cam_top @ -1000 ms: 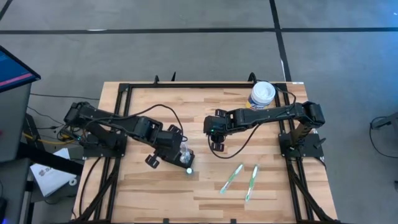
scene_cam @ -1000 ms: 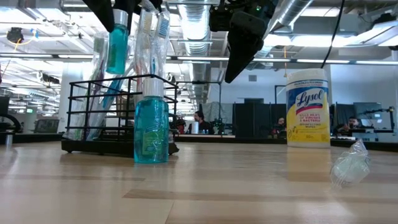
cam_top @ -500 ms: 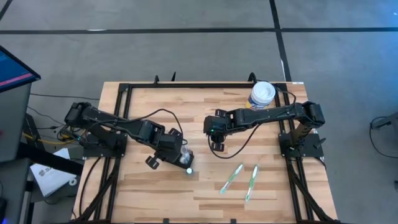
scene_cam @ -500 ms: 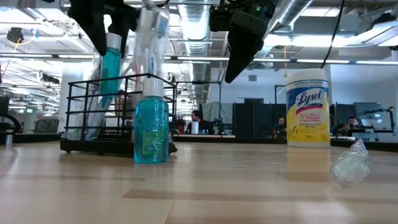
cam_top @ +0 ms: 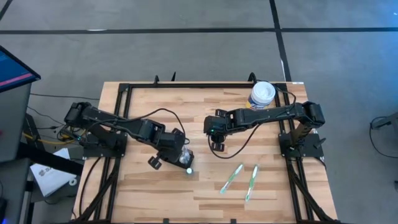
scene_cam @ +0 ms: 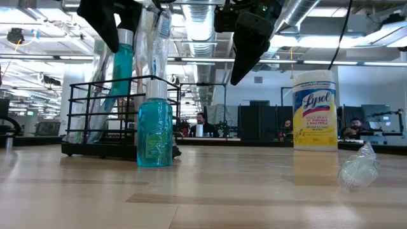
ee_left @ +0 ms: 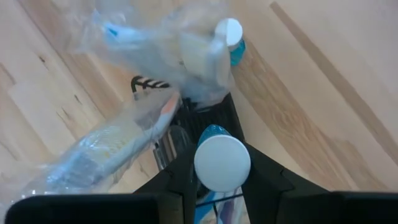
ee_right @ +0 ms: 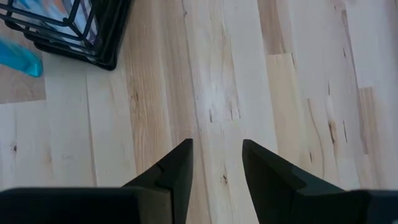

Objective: Pick & Place toothbrushing station
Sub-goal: Put the top blue mouthwash into the middle compartment of the wire organizer

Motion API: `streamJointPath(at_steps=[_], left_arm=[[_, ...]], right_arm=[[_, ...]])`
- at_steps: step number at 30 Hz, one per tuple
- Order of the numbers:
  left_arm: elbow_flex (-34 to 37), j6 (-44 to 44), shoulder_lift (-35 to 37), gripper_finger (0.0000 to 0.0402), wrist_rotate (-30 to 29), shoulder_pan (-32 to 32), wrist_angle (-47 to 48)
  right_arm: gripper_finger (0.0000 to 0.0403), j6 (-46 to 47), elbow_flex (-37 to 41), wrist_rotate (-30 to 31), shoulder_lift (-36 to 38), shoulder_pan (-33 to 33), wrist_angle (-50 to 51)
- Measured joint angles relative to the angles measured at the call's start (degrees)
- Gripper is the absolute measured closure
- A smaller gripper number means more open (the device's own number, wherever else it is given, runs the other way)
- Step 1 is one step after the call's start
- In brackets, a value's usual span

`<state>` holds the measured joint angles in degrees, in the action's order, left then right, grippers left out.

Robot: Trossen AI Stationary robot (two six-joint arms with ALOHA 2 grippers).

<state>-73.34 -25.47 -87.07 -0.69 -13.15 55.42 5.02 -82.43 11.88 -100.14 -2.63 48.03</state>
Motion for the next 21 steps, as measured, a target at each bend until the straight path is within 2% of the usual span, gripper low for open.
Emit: streamJointPath(at_steps=[7,21], left_arm=[[0.2,0.0,0.0,0.0317,1.6,0.4,-1.6],[8.6,-1.3,0.0,0.0317,1.3,0.6,-9.4]], right_arm=[[0.0274,0.2,0.0,0.0,0.0,0.0,0.4],[0.0274,1.0,0.0,0.0,0.0,0.0,1.8]])
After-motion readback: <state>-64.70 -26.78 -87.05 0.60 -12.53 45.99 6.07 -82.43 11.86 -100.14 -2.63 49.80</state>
